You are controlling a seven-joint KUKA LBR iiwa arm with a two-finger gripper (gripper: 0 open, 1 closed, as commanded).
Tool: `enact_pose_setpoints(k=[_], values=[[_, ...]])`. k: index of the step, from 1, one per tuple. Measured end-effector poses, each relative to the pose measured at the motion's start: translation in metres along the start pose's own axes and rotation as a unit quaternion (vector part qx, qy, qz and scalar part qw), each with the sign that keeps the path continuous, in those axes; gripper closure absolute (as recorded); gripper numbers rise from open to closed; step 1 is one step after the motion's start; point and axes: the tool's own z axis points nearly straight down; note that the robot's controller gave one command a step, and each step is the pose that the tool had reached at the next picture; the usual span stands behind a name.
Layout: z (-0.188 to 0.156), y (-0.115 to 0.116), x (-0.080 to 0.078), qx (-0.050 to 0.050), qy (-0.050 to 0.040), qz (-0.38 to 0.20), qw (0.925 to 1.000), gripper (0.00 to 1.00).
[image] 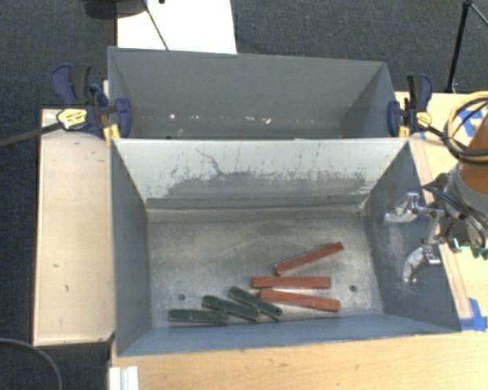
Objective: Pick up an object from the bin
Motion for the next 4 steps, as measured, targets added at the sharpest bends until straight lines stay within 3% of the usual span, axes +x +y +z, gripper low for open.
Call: enact_pose_setpoints(k=[1,2,3,4], values=[[-0.004,0.000,-0.002,0.001,-0.0038,-0.002,1.0000,0.00],[0.054,0.029,-0.021,0.001,-0.0071,0.027,0.9996,0.00],[0.111,0.022,-0.053,0.001,-0.0065,-0.029,0.9996,0.00],[0.137,0.066,-0.054,0.001,-0.0112,-0.003,0.9999,1.00]])
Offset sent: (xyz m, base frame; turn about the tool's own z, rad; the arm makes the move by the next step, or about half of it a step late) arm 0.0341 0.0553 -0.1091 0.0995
